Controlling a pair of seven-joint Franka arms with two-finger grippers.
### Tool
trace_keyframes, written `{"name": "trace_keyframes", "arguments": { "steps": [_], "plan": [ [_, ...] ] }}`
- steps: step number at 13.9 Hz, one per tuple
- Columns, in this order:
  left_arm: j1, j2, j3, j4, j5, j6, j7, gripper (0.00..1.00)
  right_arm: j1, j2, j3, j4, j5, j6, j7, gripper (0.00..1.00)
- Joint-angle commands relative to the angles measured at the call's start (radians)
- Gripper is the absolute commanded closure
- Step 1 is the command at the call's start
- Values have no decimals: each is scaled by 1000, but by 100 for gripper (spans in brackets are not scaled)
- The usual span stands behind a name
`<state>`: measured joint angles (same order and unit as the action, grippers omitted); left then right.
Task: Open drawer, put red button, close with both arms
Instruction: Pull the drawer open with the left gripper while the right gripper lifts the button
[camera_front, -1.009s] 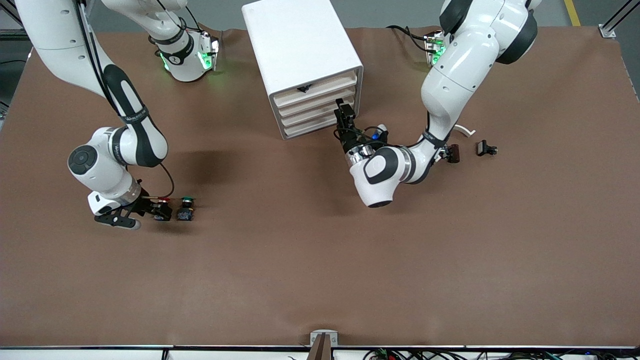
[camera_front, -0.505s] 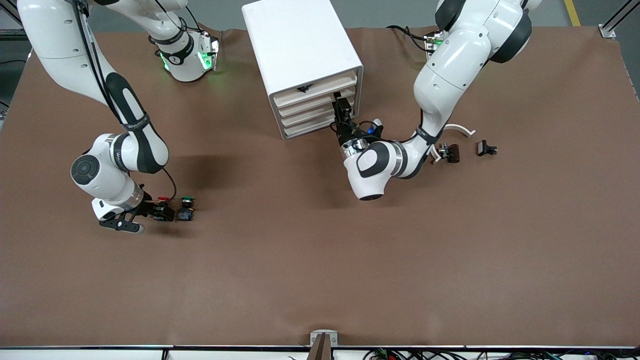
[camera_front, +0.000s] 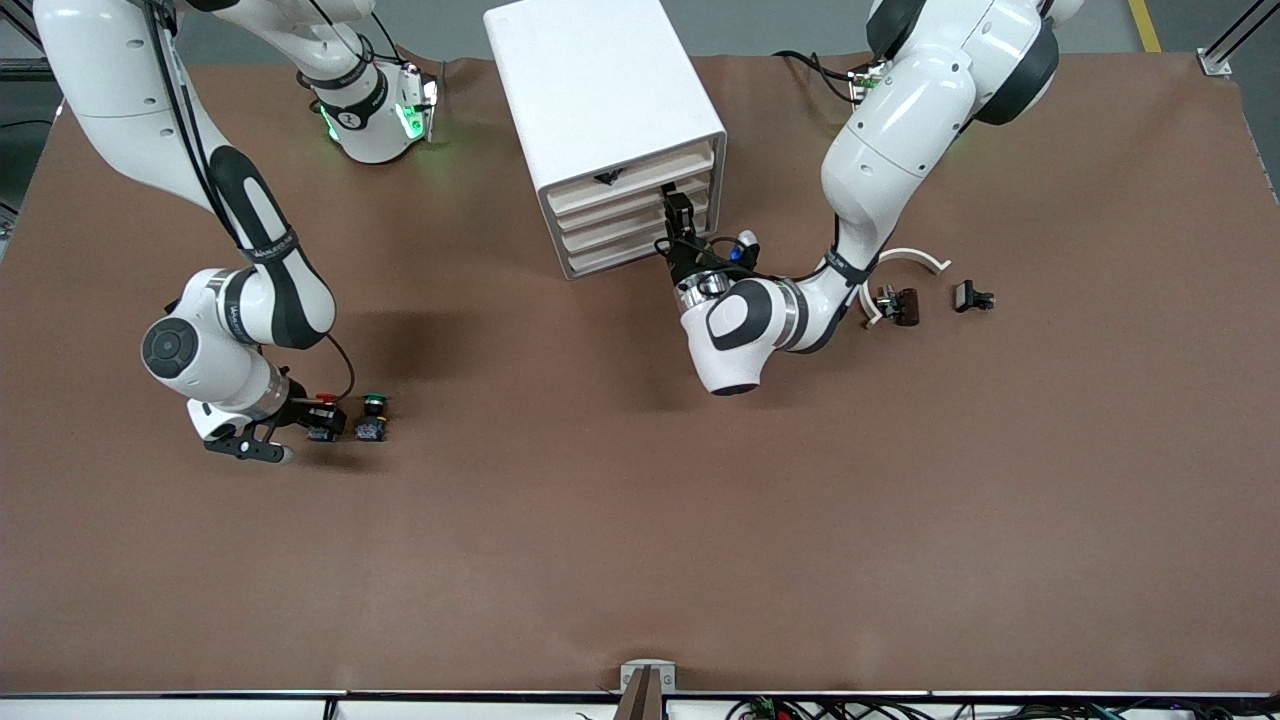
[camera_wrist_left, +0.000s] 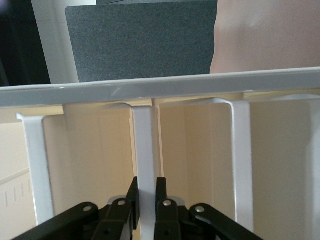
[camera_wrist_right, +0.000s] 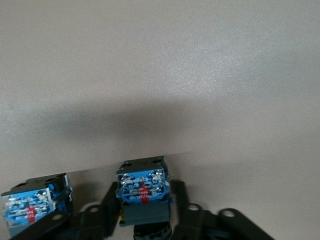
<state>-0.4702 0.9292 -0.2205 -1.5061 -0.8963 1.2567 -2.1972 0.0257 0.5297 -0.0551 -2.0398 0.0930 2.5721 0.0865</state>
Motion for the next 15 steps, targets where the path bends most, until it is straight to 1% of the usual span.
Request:
{"name": "trace_keyframes", "arguments": {
  "steps": [1,2,3,6,10,13,15],
  "plan": [
    [-4,-6,0,-3,-13,-2,1,100,-1,4,1,30,14,-29,6,100],
    [-1,-7,0,-3,-13,-5,1,100,0,-2,1,38,13,-49,7,100],
    [5,-9,0,-2,-12,-8,1,100,-1,-11,1,62,14,-96,10,100],
    [28,-10,1,1,-10,-17,1,100,5,-49,1,137,14,-280,79,100],
    [67,-13,1,7,-9,-31,-1,100,54,-135,1,147,13,-375,197,100],
    [99,-13,1,7,-9,-31,-1,100,111,-218,1,147,11,-479,341,100],
    [119,-13,1,10,-7,-31,-25,100,175,-281,1,144,11,-551,502,100]
  ]
}}
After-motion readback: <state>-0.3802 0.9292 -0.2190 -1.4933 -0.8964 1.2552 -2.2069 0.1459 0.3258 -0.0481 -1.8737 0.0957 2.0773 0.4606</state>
